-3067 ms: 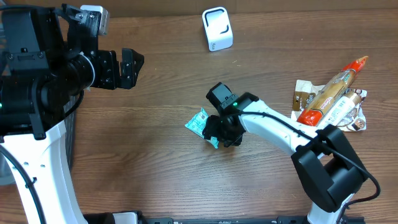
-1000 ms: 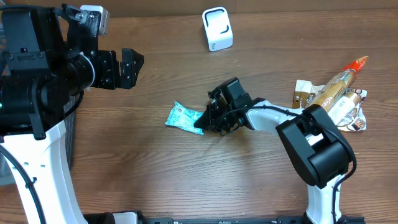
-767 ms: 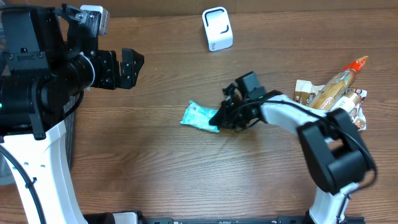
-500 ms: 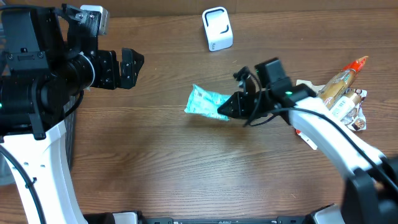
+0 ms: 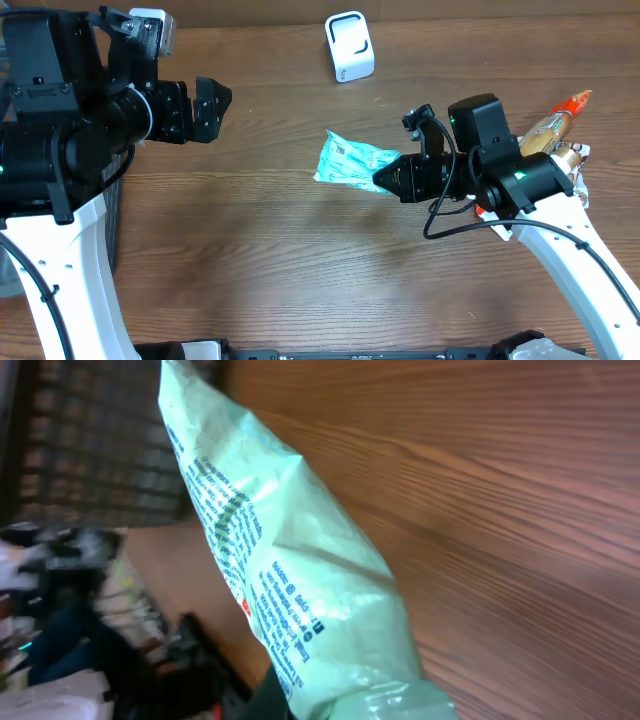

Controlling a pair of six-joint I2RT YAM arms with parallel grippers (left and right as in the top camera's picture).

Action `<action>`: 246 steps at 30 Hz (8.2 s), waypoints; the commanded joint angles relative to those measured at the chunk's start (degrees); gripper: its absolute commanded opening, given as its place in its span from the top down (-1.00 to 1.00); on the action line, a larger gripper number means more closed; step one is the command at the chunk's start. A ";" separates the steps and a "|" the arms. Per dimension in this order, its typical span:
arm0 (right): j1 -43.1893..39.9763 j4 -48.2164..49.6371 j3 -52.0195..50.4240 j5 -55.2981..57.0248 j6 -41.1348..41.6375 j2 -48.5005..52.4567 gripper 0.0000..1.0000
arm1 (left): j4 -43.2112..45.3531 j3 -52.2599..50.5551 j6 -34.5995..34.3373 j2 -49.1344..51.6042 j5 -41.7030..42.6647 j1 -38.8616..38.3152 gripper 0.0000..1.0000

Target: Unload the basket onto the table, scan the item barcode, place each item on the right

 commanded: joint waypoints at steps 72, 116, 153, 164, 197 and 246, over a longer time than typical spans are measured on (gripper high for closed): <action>7.19 67.30 30.27 70.77 -79.54 46.31 0.93 | 0.09 0.44 0.92 0.17 -0.11 -0.11 -0.99; -35.04 -9.84 -2.78 41.00 23.89 2.54 -0.08 | 0.09 0.44 0.92 0.17 -0.11 -0.11 -1.00; -32.48 -34.47 17.68 2.16 -22.08 -22.97 -1.00 | 0.09 0.44 0.92 0.17 -0.11 -0.11 -0.99; -32.48 -34.12 17.66 5.40 -22.67 -23.04 -1.00 | 0.09 0.44 0.92 0.17 -0.11 -0.11 -0.99; -15.74 36.68 -61.07 26.93 -15.10 -77.83 -1.00 | 0.09 0.44 0.92 0.17 -0.09 -0.11 -0.99; -15.74 43.25 -67.21 29.27 -14.25 -77.79 -1.00 | 3.08 -5.31 3.04 -8.00 -3.34 -0.11 -0.99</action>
